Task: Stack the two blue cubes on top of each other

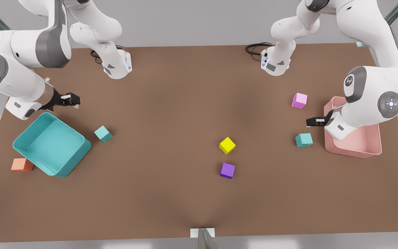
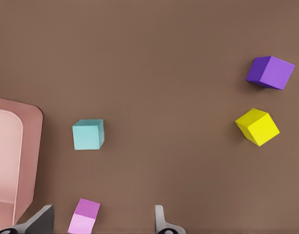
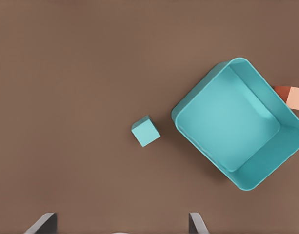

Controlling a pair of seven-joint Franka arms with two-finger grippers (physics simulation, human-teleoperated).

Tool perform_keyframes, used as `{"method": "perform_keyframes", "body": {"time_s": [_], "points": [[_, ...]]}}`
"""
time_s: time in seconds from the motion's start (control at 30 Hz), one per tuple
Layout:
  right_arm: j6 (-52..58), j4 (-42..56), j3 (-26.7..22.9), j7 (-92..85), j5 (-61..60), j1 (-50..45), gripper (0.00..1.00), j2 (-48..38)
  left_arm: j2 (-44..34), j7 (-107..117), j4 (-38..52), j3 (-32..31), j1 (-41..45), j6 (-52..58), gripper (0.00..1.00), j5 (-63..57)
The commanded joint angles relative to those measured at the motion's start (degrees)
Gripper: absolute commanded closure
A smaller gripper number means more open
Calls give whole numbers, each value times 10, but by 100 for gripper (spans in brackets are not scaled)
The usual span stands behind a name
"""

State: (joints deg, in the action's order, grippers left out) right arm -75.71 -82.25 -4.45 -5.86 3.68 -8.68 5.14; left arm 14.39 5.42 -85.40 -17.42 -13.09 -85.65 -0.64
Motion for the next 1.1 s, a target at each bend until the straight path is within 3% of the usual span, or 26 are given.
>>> {"method": "perform_keyframes", "body": {"time_s": [0.0,0.13,0.37,0.5,0.53,0.73,0.83,0.97,1.07], "points": [[-8,0,0,-21,-3,-1,0,0,-1,13,1,0,0,5,0,0],[-3,2,0,-9,19,0,0,70,-1,12,0,0,0,5,0,0],[3,-115,0,434,-92,34,0,97,1,12,0,0,-1,5,0,0],[-38,-153,1,487,-83,33,0,118,1,12,0,0,-3,5,0,-1],[-65,-154,0,487,-39,36,0,124,1,12,0,0,-3,5,0,-1],[-280,-215,0,700,-42,45,0,122,1,11,0,0,-3,5,0,-1],[-346,-244,0,709,-44,58,0,120,1,11,0,0,-4,5,0,-1],[-469,-369,0,709,-45,58,0,58,1,11,0,0,-4,5,0,-1],[-576,-418,0,705,-44,58,0,58,1,11,0,0,-4,5,0,-1]]}}
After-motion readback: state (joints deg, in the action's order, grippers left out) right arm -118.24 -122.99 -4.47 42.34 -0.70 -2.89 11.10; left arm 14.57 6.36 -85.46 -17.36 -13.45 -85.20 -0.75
